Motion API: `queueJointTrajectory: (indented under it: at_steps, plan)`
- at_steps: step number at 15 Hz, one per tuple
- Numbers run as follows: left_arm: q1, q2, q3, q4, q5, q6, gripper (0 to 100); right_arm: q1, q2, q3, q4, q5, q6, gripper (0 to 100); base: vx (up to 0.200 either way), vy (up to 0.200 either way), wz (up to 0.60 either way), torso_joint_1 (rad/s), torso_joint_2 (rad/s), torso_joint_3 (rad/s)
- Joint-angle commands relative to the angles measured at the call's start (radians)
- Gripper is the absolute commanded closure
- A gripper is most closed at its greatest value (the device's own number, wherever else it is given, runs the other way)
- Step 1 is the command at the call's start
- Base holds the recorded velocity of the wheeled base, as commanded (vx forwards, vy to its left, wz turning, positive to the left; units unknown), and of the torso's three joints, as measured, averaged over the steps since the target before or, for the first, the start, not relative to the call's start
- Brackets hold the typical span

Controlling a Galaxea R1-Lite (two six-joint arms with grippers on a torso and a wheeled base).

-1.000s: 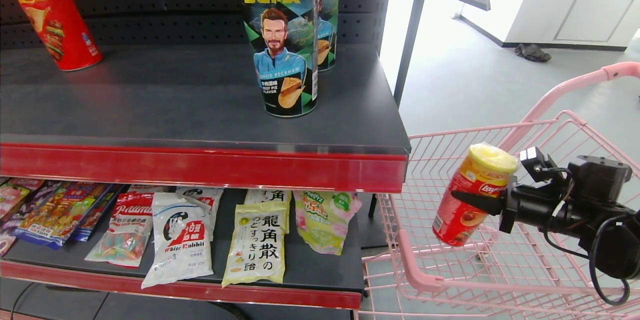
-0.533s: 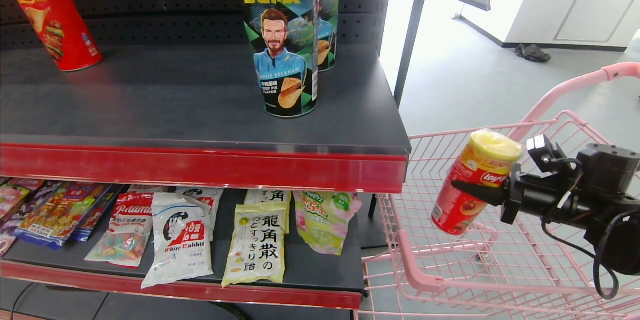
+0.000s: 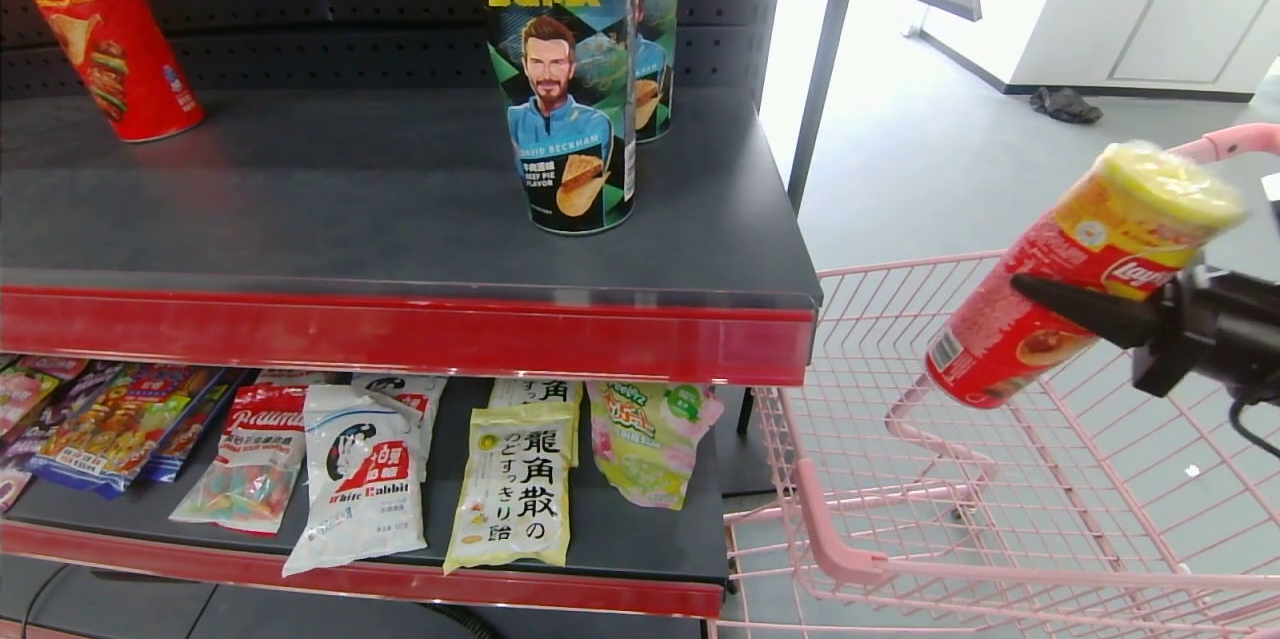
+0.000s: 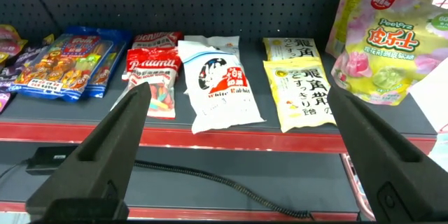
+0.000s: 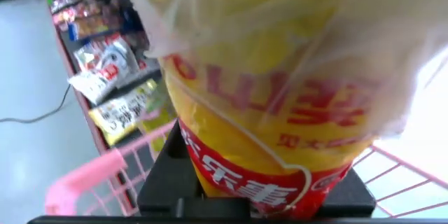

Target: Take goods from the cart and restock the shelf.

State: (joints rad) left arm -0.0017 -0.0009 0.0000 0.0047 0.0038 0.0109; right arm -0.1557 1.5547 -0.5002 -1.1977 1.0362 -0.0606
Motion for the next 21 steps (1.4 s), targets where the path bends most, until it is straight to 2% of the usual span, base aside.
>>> queueJointTrajectory:
  at_steps: [1, 3, 7, 8, 10, 13, 15, 16, 18, 21]
  plan:
    - [0.0, 0.001, 0.0, 0.001, 0.001, 0.001, 0, -0.016, -0.292, 0.035, 0.049, -0.004, 0.124, 100, 0.0, 0.0, 0.0, 0.0, 0.0, 0.0]
    - [0.0, 0.001, 0.0, 0.0, 0.001, 0.0, 0, -0.024, -0.467, 0.043, 0.153, -0.001, 0.205, 100, 0.0, 0.0, 0.0, 0.0, 0.0, 0.0]
    - [0.0, 0.001, 0.0, 0.0, 0.001, 0.001, 0, -0.025, -0.821, 0.063, 0.606, -0.004, 0.24, 100, 0.0, 0.0, 0.0, 0.0, 0.0, 0.0]
    - [0.0, 0.001, 0.0, 0.0, 0.001, 0.001, 0, -0.022, -0.884, 0.08, 0.682, -0.001, 0.239, 100, 0.0, 0.0, 0.0, 0.0, 0.0, 0.0]
    - [0.0, 0.001, 0.0, 0.0, 0.001, 0.0, 0, -0.011, -0.912, 0.114, 0.699, -0.001, 0.232, 100, 0.0, 0.0, 0.0, 0.0, 0.0, 0.0]
    - [0.0, 0.001, 0.0, 0.0, 0.001, 0.0, 0, 0.002, -0.92, 0.058, 0.699, 0.005, 0.226, 100, 0.0, 0.0, 0.0, 0.0, 0.0, 0.0]
    - [0.0, 0.001, 0.0, 0.0, 0.001, 0.0, 0, 0.047, -0.918, 0.058, 0.699, 0.007, 0.226, 100, 0.0, 0.0, 0.0, 0.0, 0.0, 0.0]
    - [0.0, 0.001, 0.0, 0.0, 0.001, 0.001, 0, 0.104, -0.884, 0.063, 0.699, 0.004, 0.226, 100, 0.0, 0.0, 0.0, 0.0, 0.0, 0.0]
    - [0.0, 0.001, 0.0, 0.0, 0.001, 0.0, 0, 0.119, -0.808, 0.057, 0.699, 0.001, 0.22, 100, 0.0, 0.0, 0.0, 0.0, 0.0, 0.0]
    - [0.0, 0.001, 0.0, 0.0, 0.001, 0.001, 0, 0.145, -0.699, 0.014, 0.699, 0.001, 0.13, 100, 0.0, 0.0, 0.0, 0.0, 0.0, 0.0]
